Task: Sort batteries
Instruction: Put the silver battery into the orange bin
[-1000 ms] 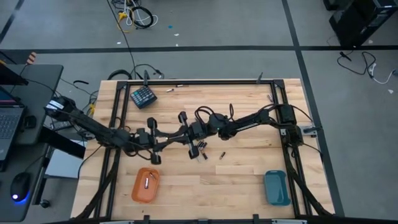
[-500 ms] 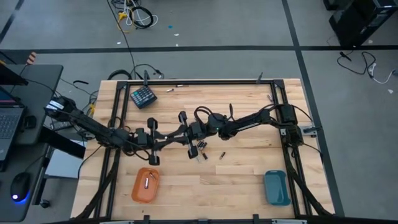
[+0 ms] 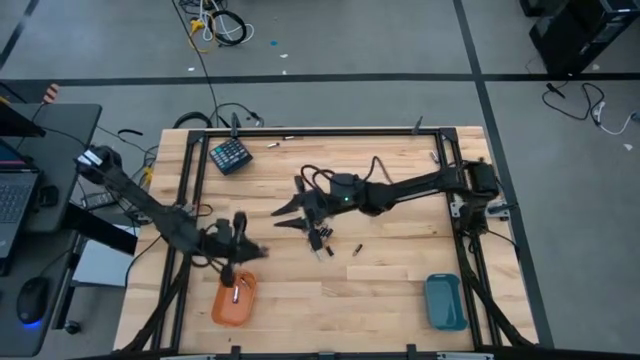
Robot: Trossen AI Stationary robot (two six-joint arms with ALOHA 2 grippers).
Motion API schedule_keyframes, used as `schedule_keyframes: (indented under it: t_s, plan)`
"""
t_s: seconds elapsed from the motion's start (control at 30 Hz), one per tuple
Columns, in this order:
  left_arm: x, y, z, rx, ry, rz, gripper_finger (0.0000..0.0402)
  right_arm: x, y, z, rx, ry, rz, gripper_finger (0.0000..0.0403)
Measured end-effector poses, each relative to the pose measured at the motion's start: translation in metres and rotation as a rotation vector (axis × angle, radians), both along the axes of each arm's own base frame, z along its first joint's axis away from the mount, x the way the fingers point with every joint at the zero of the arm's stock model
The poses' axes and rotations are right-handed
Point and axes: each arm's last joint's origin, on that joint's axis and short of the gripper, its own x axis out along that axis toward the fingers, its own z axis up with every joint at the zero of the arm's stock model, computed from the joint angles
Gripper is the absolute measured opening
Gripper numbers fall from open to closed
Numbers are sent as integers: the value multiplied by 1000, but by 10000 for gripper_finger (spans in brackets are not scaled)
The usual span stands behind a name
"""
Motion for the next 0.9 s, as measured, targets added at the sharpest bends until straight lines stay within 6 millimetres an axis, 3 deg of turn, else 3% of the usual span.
schedule_keyframes:
  t_s: [0.13,0.23,0.33,0.63,0.9]
  plan:
    - [-21,-17,-16,-217,460,-306,13,-18,0,12,-24,165,-32,118]
    - [-39,-21,-24,-312,820,-299,16,-28,1,17,-36,226,-44,117]
    - [-48,-20,-23,-376,1026,-270,16,-33,2,23,-38,238,-41,117]
    - [-44,-23,-15,-412,987,-303,50,-35,2,14,-17,338,-49,119]
    - [-45,-19,-19,-294,970,-283,87,-38,2,8,-37,408,-235,119]
